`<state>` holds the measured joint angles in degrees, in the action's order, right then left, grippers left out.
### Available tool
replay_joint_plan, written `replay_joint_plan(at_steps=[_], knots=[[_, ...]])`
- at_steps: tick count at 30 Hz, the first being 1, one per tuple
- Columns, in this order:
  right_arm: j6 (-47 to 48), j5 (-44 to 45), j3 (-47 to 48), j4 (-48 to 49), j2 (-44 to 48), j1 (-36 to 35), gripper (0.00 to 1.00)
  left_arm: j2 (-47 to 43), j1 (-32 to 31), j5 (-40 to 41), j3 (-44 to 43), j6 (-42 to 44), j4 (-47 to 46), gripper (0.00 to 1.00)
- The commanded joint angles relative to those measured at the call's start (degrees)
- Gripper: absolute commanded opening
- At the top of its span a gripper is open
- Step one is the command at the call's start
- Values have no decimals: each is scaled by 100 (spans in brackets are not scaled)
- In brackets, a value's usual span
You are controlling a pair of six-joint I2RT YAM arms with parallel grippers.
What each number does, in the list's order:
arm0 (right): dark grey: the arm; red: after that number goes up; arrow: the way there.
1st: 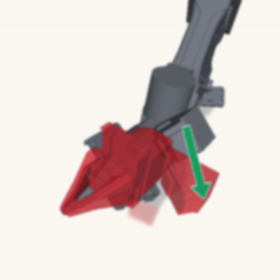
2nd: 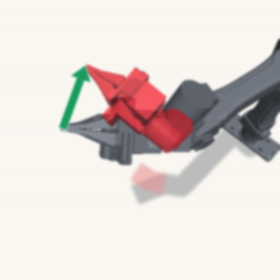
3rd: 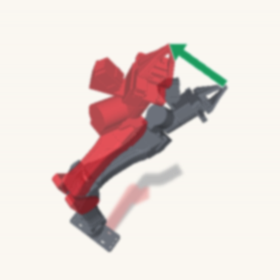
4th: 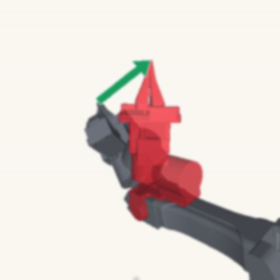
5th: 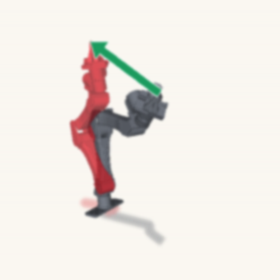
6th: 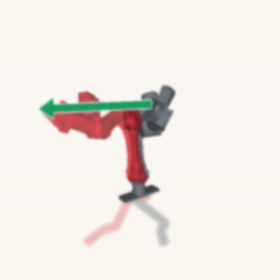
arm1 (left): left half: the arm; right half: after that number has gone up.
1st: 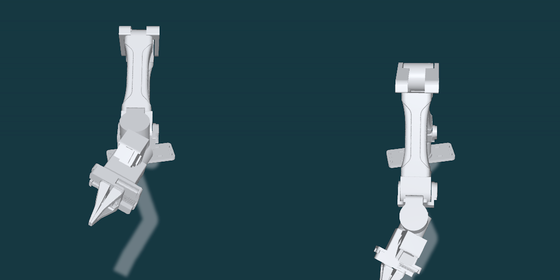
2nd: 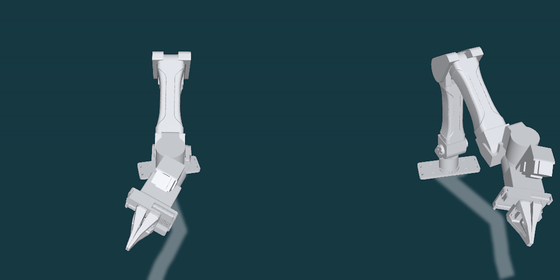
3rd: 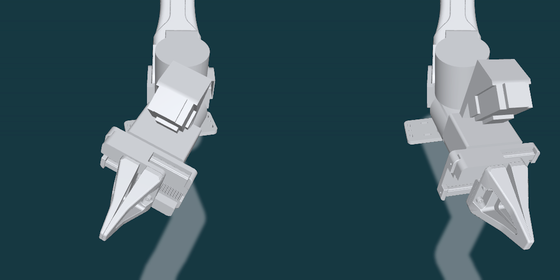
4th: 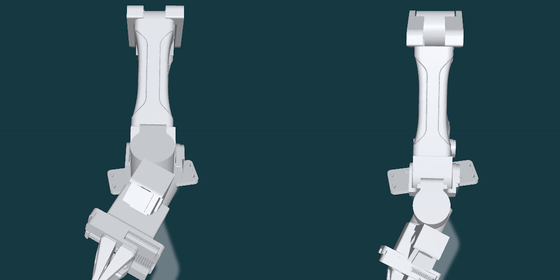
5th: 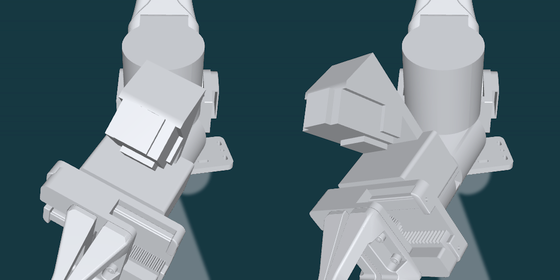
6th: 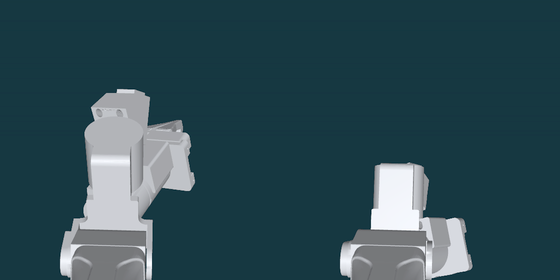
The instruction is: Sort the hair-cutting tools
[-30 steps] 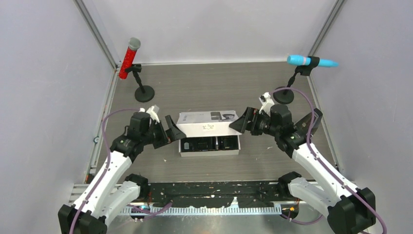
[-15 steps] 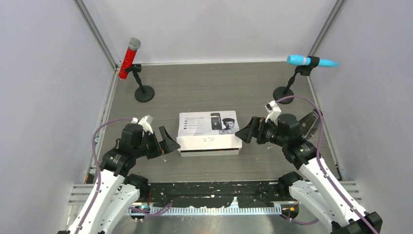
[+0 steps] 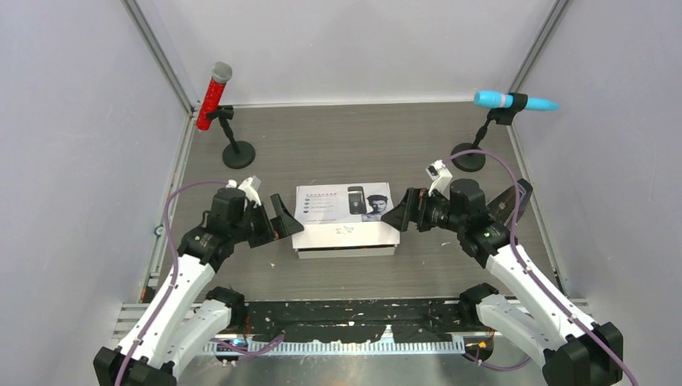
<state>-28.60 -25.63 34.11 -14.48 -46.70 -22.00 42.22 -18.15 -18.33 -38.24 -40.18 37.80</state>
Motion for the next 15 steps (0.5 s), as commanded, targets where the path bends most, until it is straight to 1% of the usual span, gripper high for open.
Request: replay_joint_plan(at_steps=[1,6,15], knots=[[9,-492,-78,766,-230,3,99,249,13,-239,-136,96,-679,100],[-23,-682,-219,818,-389,3,98,396,13,-469,-3,19,-852,100],[-342,-921,-588,855,-145,-41,97,185,-151,-777,277,-228,-840,99]])
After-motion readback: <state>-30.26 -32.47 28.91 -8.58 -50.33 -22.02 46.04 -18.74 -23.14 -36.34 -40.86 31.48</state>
